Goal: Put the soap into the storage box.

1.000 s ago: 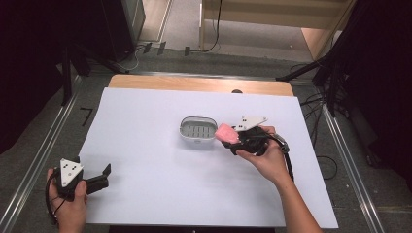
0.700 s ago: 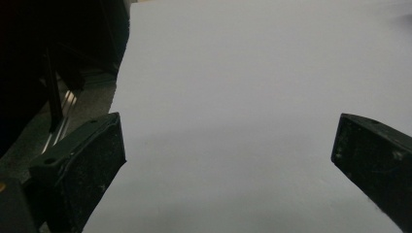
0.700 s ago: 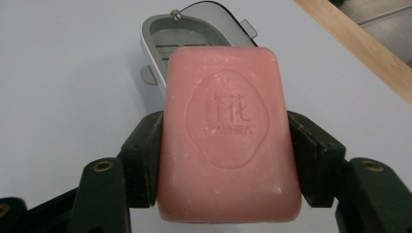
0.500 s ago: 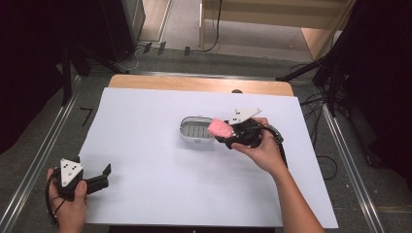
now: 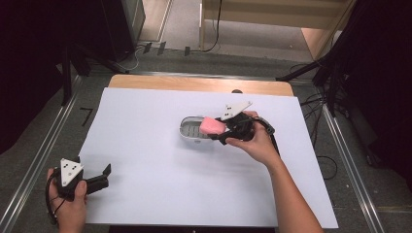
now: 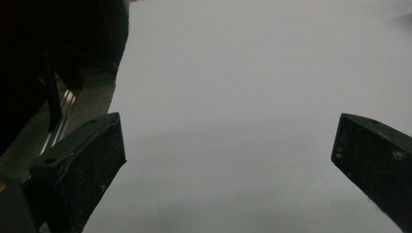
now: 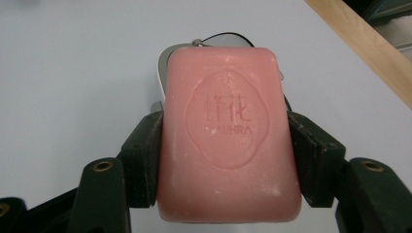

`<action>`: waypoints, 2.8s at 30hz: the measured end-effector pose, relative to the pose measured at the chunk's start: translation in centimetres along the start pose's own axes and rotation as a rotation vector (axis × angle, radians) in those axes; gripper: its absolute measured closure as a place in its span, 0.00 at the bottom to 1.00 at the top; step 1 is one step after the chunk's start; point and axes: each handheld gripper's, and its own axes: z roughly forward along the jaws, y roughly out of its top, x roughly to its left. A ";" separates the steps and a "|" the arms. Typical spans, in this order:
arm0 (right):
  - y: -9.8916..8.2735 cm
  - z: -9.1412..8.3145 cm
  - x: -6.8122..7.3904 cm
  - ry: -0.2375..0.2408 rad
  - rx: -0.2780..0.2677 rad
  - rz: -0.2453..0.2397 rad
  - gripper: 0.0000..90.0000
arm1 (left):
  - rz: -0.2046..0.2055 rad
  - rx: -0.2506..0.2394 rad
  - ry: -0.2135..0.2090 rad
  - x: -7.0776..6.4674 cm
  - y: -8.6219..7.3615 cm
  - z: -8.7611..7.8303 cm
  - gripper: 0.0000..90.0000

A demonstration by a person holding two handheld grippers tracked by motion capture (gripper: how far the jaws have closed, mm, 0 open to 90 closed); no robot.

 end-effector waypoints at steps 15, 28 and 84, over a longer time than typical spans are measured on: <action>1.4 2.6 -0.9 0.094 0.022 -0.029 0.43 | -0.004 0.000 -0.007 0.1 0.0 0.0 0.00; 1.8 4.1 -1.7 0.117 0.057 -0.014 0.43 | -0.007 -0.001 -0.012 0.1 0.0 0.0 0.00; -1.9 -0.4 -0.9 -0.016 0.003 0.143 0.21 | 0.003 0.007 -0.005 0.0 0.0 0.0 0.00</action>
